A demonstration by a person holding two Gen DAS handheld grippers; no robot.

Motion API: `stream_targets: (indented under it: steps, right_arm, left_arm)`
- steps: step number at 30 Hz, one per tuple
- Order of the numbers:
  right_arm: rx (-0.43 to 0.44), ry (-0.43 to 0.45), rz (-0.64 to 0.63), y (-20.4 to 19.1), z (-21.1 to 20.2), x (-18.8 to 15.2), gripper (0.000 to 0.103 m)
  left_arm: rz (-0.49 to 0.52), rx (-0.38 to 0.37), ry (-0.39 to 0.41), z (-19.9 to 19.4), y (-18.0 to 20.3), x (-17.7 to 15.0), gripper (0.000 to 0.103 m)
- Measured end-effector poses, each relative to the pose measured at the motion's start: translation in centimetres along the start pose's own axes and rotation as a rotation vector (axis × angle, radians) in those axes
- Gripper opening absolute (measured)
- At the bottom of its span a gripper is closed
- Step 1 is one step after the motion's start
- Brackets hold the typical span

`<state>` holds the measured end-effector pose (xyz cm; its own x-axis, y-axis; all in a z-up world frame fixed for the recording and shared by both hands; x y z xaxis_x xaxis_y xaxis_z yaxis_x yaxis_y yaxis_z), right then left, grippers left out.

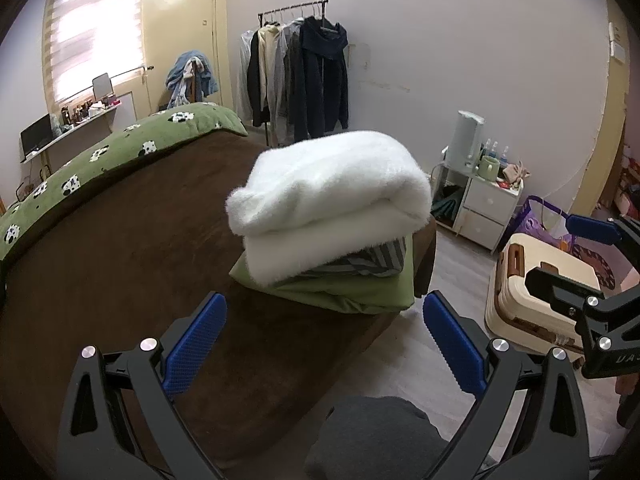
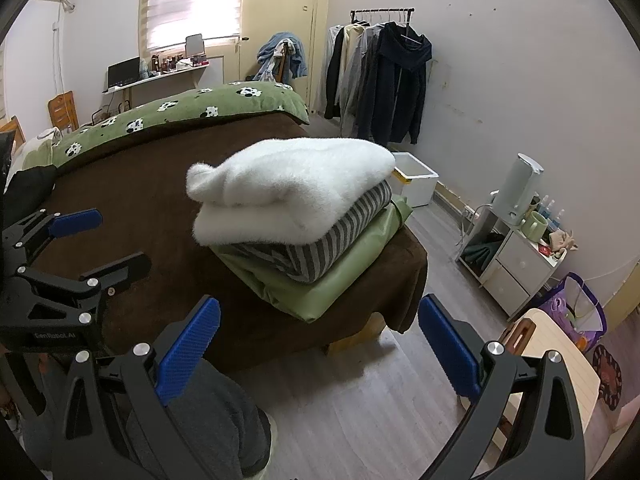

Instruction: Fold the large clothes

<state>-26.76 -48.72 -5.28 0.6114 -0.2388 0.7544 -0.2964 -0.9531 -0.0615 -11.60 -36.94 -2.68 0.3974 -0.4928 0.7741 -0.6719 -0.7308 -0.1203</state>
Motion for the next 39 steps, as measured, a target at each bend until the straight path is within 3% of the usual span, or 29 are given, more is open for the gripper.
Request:
stream_targets:
  steps: [13, 19, 27, 35, 39]
  right_arm:
    - [0.005, -0.012, -0.001, 0.0, 0.7, -0.3, 0.097]
    - [0.003, -0.014, -0.004, 0.1, 1.0, -0.3, 0.097]
    - [0.000, -0.020, -0.006, 0.3, 1.2, -0.2, 0.097]
    - [-0.002, -0.025, -0.007, 0.6, 1.2, -0.3, 0.097]
    - [-0.001, -0.025, -0.006, 0.6, 1.2, -0.3, 0.097]
  left_arm:
    - [-0.005, 0.016, 0.011, 0.0, -0.4, 0.1, 0.096]
    - [0.024, 0.064, 0.012, -0.2, -0.3, 0.4, 0.097]
    - [0.051, 0.059, 0.027, 0.0, 0.0, 0.1, 0.097]
    - [0.018, 0.058, 0.014, 0.3, -0.3, 0.0, 0.096]
    - [0.007, 0.035, 0.044, -0.2, -0.3, 0.2, 0.096]
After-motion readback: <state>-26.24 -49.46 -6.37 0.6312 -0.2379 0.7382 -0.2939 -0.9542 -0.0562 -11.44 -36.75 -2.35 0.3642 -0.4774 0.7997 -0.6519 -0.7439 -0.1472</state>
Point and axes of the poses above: each gripper's, at about its wrist camera, not at the fingertips, and z roughly the way its jaws point, y to its right, x to its top, the point moved 8 cm from there along z, roughly the way its jaws point, and after that the axes turned 12 degrees about x, right-handed, at the moved point
